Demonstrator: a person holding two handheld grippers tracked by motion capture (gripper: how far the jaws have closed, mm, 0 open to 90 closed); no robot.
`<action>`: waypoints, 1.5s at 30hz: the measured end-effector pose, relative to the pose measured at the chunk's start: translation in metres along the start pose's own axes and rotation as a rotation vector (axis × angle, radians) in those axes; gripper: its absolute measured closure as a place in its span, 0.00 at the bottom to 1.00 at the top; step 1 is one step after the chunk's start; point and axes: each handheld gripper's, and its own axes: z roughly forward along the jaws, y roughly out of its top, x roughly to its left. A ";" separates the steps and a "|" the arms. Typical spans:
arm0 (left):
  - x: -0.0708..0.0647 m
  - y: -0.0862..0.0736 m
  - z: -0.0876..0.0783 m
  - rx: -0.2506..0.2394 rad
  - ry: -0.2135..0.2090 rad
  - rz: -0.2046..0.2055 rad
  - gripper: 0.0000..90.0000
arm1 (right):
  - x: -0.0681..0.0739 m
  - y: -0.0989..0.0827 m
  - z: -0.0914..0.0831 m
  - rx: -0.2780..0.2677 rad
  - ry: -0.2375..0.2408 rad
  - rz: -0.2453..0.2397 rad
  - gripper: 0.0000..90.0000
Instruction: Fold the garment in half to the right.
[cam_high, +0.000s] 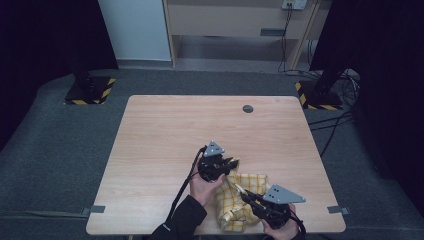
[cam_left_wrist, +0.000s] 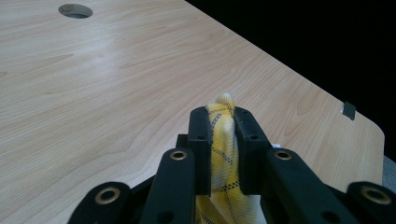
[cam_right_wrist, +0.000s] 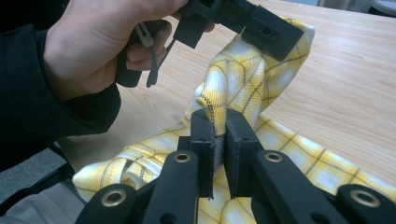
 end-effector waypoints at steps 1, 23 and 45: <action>0.000 0.000 0.000 0.000 0.000 0.000 0.87 | 0.000 0.000 0.000 0.000 0.000 0.000 0.92; -0.015 0.004 0.033 0.032 -0.033 0.029 0.86 | -0.021 -0.018 -0.020 0.027 -0.069 0.062 0.92; -0.022 0.001 0.057 0.060 -0.053 0.062 0.69 | -0.029 -0.030 -0.025 0.099 -0.140 0.103 0.91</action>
